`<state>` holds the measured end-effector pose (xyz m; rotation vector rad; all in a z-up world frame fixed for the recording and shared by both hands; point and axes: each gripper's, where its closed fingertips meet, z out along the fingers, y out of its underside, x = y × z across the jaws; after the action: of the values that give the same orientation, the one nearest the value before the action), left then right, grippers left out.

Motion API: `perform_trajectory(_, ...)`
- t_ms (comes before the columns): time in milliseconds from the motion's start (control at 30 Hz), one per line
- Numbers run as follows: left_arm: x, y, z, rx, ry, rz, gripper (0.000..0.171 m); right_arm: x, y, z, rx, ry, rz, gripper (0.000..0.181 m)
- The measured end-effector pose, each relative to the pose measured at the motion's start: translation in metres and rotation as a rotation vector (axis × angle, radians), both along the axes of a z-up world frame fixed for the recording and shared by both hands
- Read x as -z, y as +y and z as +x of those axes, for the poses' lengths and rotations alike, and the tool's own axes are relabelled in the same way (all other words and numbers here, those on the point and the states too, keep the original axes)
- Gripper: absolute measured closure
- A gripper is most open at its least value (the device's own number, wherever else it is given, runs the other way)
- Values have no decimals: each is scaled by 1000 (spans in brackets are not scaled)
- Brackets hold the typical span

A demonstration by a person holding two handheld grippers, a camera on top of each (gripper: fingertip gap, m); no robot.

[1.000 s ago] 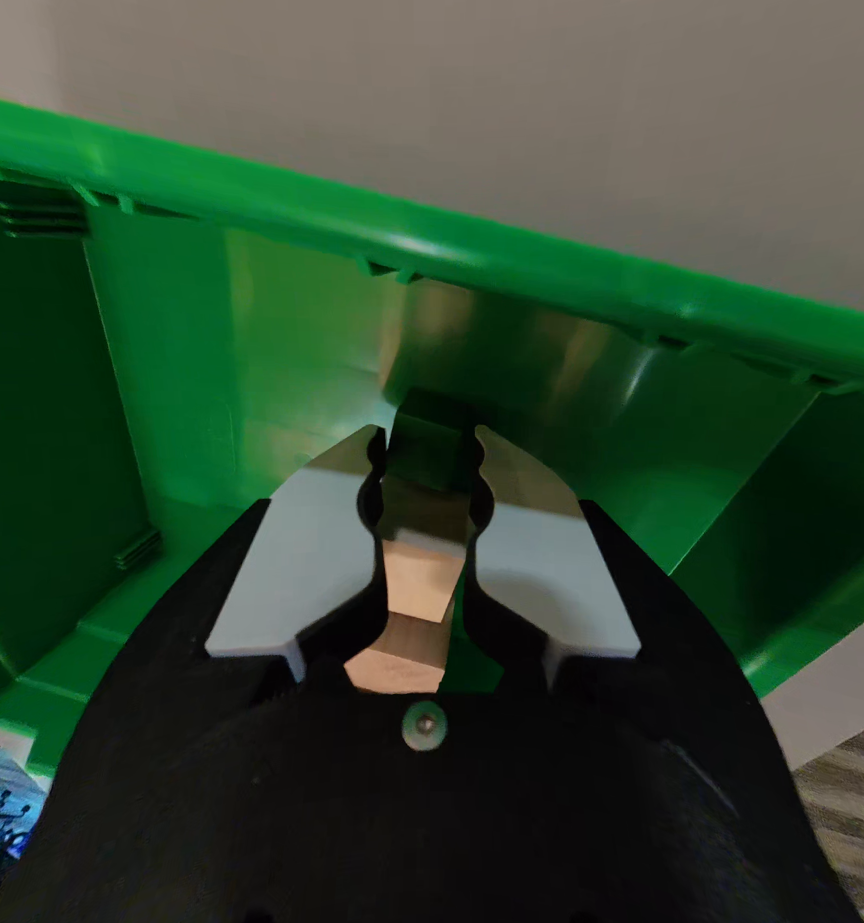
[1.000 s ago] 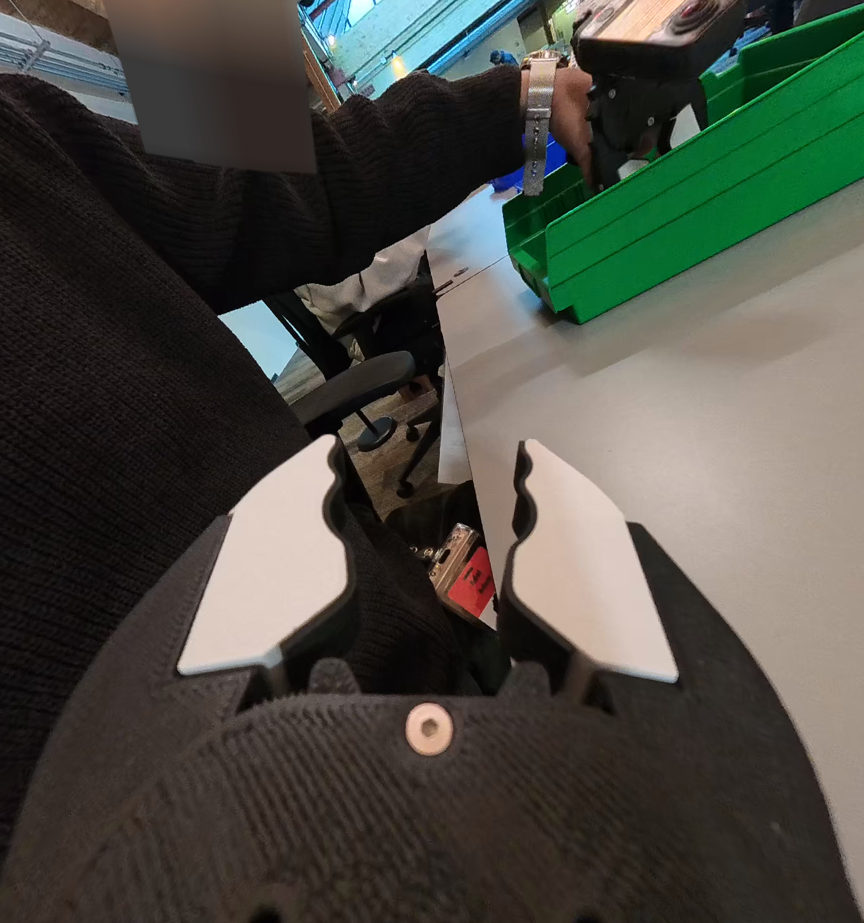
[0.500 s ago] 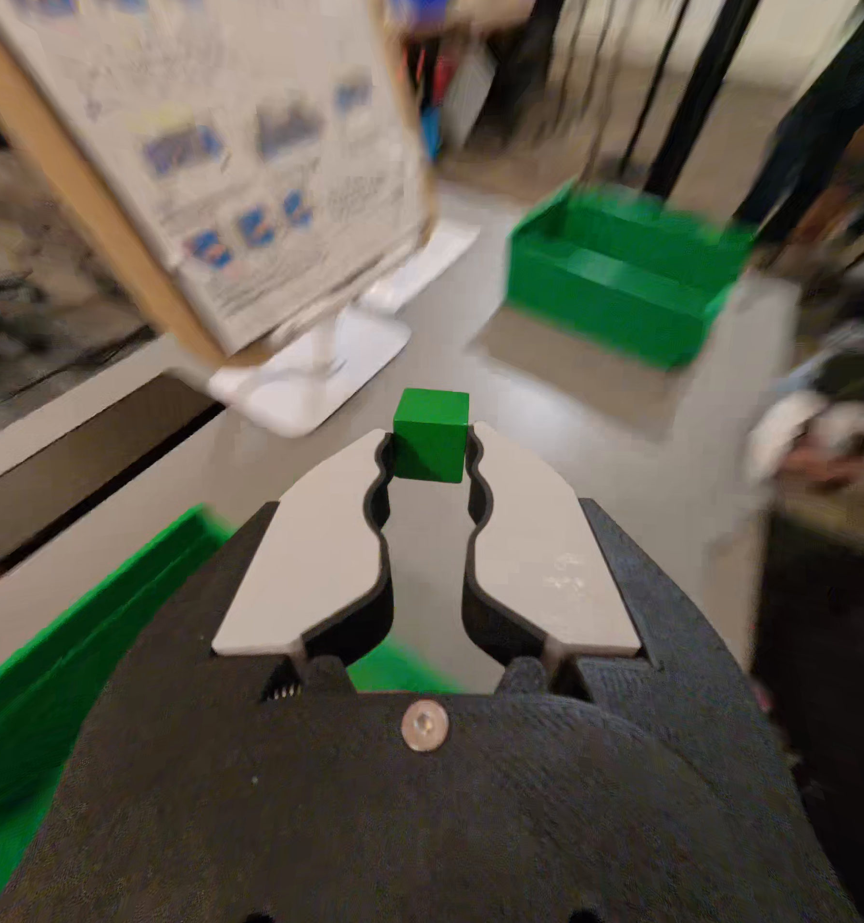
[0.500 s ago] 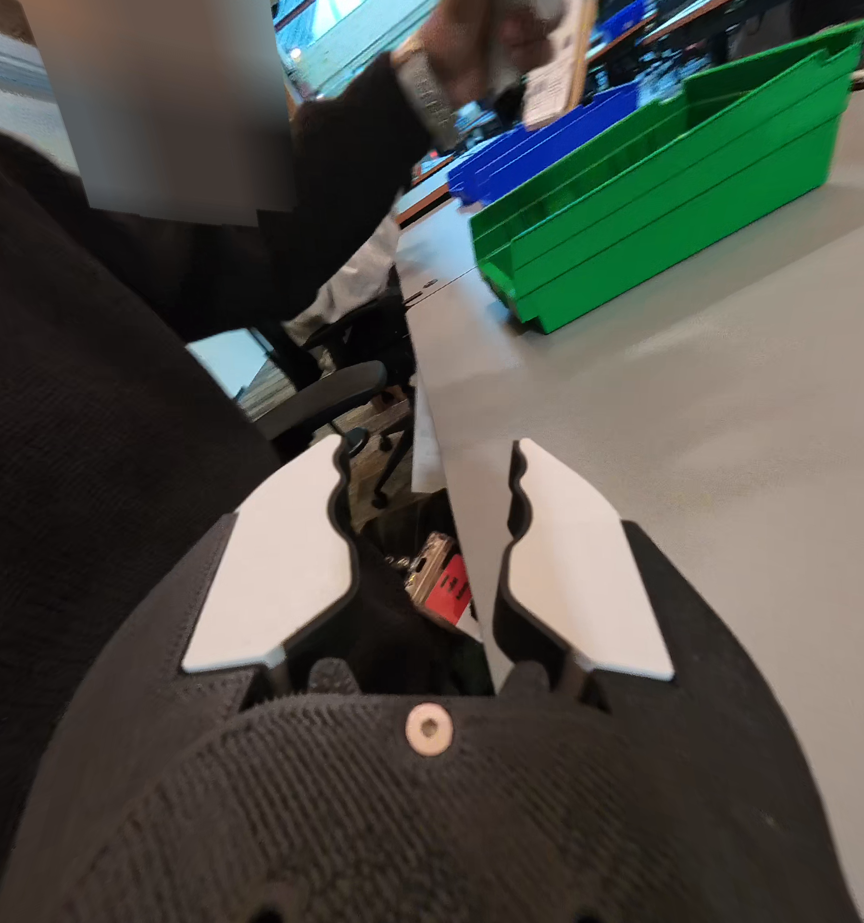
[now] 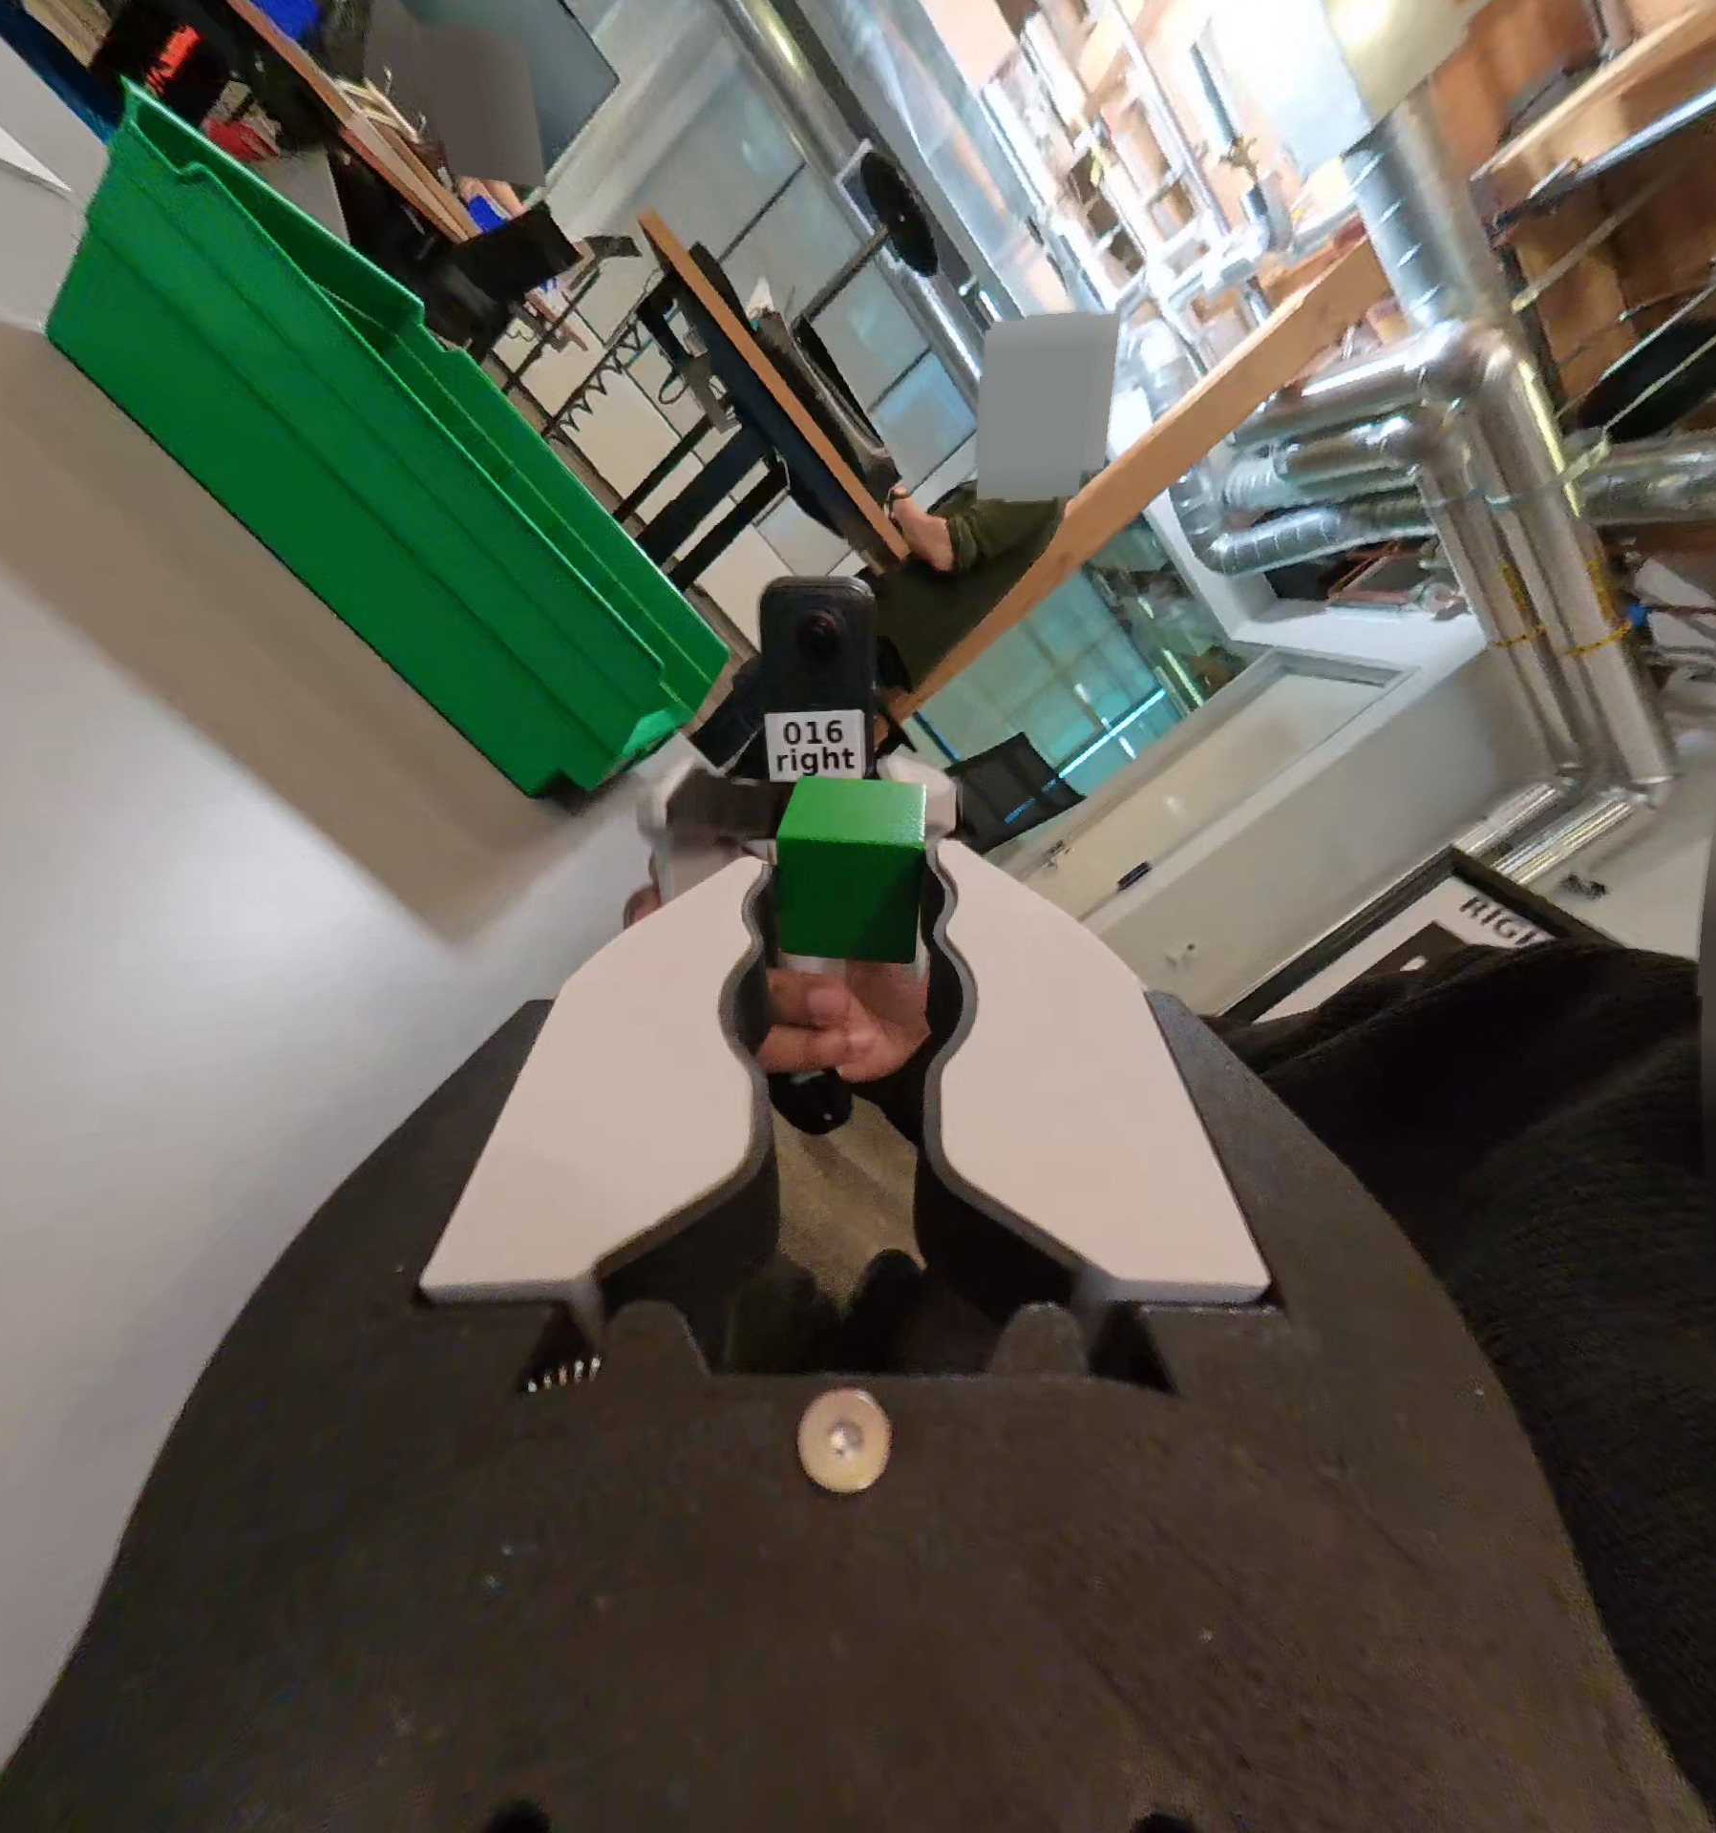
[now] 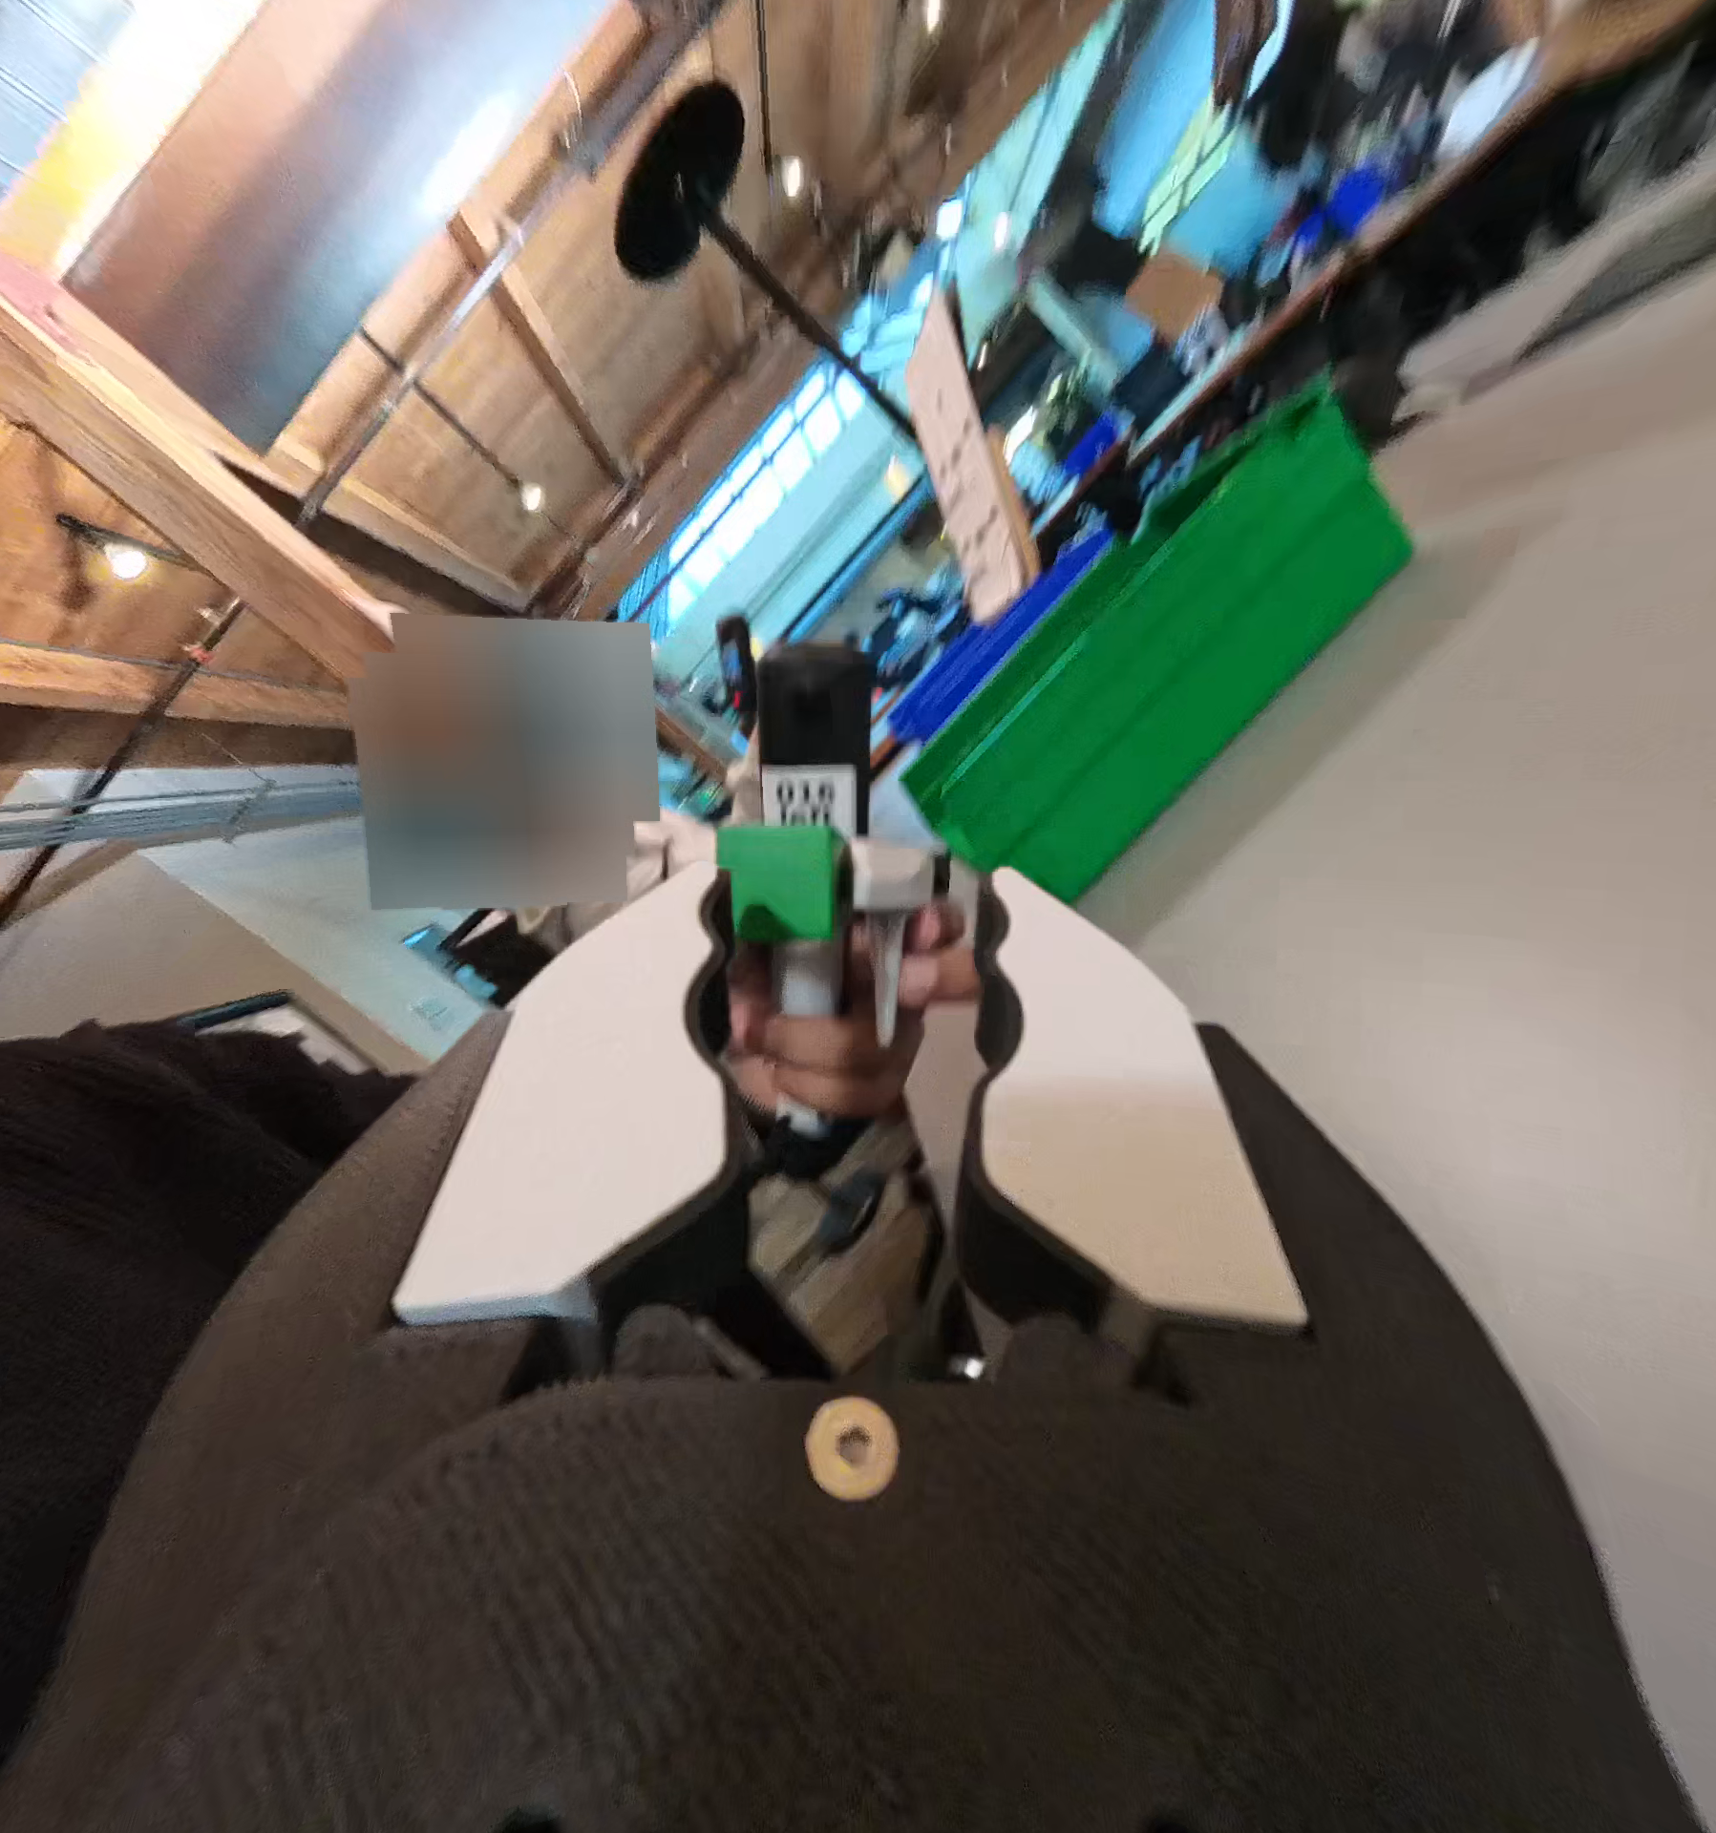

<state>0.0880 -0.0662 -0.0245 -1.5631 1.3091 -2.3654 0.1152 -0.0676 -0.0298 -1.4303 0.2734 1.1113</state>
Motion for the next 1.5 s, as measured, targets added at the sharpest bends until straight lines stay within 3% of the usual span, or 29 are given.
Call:
perform_trajectory(100, 15, 5, 4, -21, 10, 119, 144, 17, 6, -21, -154, -4, -72, 133)
perform_trajectory(233, 41, 2, 2, -14, 43, 258, 144, 38, 11, -33, -146, -244, -127, 142)
perform_trajectory(367, 38, 0, 1, 11, 34, 207, 144, 40, 10, -34, -131, -407, -112, 151)
perform_trajectory(700, 41, 4, 3, 12, 53, 150, 145, 37, 9, -32, -173, -274, -98, 143)
perform_trajectory(1300, 35, -1, 0, 39, 27, 110, 144, 31, 6, -28, -177, -252, -94, 155)
perform_trajectory(1500, 30, -3, -2, 41, -7, 110, 133, 27, 5, -21, -153, -238, -82, 155)
